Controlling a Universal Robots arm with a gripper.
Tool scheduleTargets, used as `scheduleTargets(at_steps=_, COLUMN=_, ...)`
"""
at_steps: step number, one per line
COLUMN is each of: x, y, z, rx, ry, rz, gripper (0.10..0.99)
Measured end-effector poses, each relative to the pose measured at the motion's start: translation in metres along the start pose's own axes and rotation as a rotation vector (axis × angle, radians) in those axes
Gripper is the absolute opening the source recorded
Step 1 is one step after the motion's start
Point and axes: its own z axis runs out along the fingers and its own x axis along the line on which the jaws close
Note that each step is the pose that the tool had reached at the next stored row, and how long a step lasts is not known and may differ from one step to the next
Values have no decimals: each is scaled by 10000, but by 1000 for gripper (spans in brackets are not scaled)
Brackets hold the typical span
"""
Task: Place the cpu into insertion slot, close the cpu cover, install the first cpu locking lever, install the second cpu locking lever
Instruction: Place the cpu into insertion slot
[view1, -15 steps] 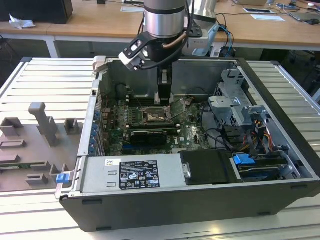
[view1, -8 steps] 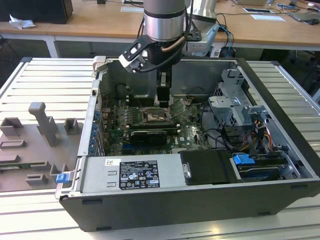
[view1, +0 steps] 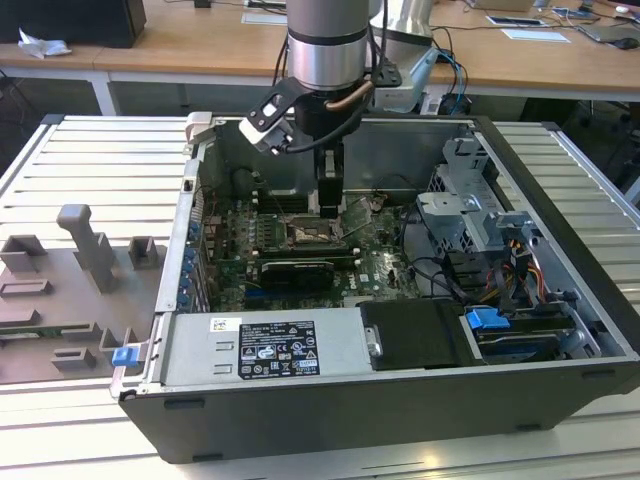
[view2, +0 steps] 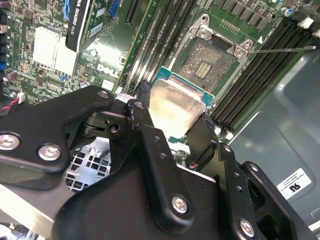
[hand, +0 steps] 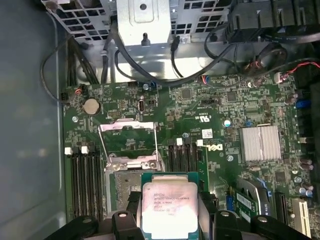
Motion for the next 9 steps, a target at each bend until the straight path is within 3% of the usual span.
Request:
scheduleTargets(at_steps=3, x=1, y=0, z=3, rx=3, ry=23, rz=-206, gripper=537)
scheduleTargets(at_steps=7, x=0, y=-2, z=17, rx=21, ry=100, rz=-1091, gripper=537)
scheduleTargets(at_steps=9, x=0, y=-2, z=21, rx=21, ry=102, rz=-1092, gripper=537)
